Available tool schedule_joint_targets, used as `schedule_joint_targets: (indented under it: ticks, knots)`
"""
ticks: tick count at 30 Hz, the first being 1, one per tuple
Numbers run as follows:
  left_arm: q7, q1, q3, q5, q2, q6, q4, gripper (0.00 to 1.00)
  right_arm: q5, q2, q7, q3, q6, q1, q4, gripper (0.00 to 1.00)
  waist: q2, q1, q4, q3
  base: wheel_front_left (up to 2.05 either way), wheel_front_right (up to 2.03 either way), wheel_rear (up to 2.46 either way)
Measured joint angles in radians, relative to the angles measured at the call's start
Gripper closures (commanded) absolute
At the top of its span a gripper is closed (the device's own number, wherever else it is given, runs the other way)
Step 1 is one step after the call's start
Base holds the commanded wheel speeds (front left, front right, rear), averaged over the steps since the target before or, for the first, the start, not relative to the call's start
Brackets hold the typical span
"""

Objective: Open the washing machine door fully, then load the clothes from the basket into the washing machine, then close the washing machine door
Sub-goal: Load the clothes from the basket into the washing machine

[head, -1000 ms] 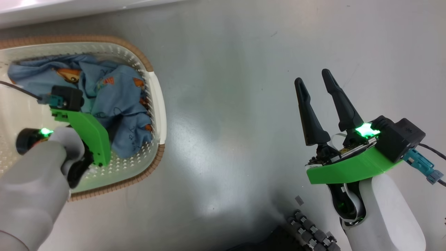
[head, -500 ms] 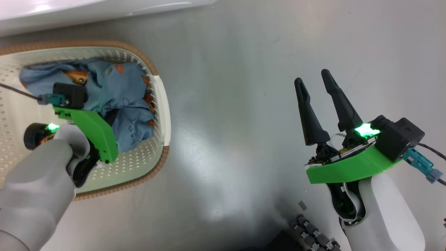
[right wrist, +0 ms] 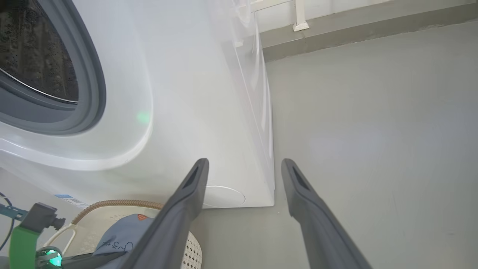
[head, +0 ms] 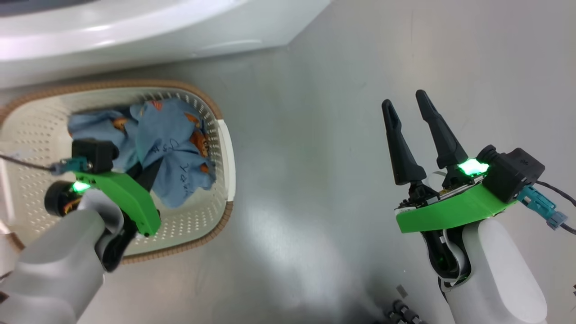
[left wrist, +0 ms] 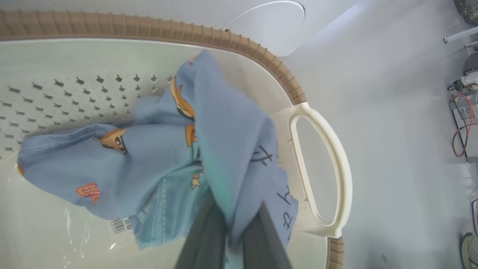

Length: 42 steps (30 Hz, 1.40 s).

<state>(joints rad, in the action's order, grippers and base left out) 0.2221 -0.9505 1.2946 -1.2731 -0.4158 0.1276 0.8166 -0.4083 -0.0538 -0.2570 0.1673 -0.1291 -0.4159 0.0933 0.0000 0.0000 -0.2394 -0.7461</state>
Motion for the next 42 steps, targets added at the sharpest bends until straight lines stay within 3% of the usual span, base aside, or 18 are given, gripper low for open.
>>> schedule_joint_targets:
  ticks: [7, 26, 42]
  knots:
    - [0.027, 0.046, -0.02, -0.001, -0.006, 0.0, -0.032, 1.0, 0.0, 0.0, 0.0, -0.002, 0.0, 0.007, 0.025, 0.0, 0.0, 0.0, 0.015, 0.078, 0.0, 0.0, 0.0]
    - [0.027, 0.358, -0.435, 0.383, -0.019, -0.003, -0.207, 1.0, 0.002, -0.001, 0.0, -0.017, 0.0, 0.081, 0.097, 0.0, 0.0, 0.0, 0.053, 0.323, 0.0, 0.0, 0.0]
    - [0.027, 0.622, -0.727, 0.577, 0.047, -0.074, -0.426, 1.0, 0.013, -0.002, 0.0, -0.02, 0.0, 0.135, 0.157, 0.0, 0.0, 0.0, 0.089, 0.508, 0.0, 0.0, 0.0]
